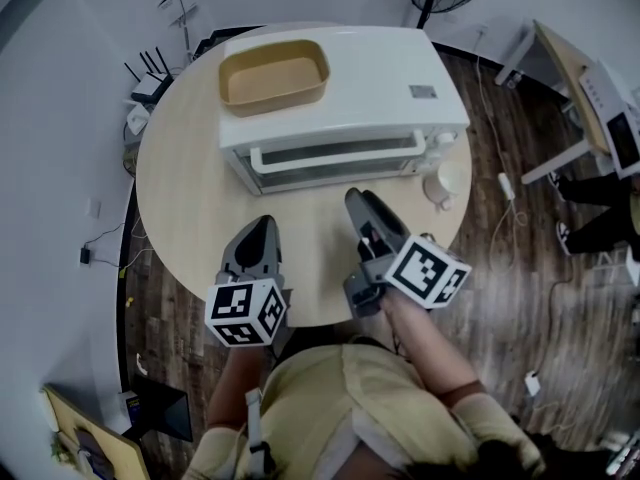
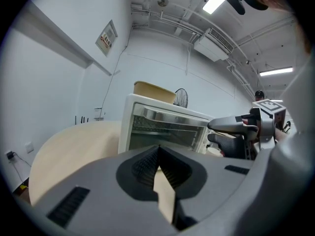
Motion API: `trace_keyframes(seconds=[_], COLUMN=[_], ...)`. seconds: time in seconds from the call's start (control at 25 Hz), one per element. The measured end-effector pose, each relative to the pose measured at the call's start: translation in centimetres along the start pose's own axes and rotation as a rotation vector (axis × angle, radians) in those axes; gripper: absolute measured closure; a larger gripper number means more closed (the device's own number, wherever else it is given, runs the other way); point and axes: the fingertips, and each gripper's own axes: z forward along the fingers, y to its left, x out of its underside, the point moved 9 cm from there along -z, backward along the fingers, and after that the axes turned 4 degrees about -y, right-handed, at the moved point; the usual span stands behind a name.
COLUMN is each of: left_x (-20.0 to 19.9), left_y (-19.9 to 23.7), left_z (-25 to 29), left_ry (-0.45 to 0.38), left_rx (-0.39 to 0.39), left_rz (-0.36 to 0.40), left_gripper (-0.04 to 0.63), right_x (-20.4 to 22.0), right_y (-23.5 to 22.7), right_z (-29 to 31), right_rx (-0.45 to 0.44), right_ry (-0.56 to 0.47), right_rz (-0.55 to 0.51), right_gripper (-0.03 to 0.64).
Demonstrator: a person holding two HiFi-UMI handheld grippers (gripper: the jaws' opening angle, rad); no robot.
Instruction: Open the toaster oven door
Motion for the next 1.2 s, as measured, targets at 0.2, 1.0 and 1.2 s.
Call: trace_keyframes(seconds=[0.2, 1.0, 1.2], left_x=[-0.3, -0.4, -0.3], left_y=[1.4, 5.8, 6.2], left_z=[0.8, 3.5, 4.0], left_ry=[0.005, 0.041, 0.051], left_rx=[0.003, 0.044, 0.056], left_rz=[-0.011, -0.031, -0.034], left_gripper=[0.592, 0.592, 0.592], right_x=[-0.1, 0.3, 0.3], right_y=[0.5, 2.1, 2.2], right_z=[1.7, 6.1, 6.2], right_rx=[0.007, -0.043, -0.038], right_ry=[-0.004, -0.059, -0.073], right_rz=[0.013, 0.216, 0.232], right_gripper=[0.471, 0.469, 0.466])
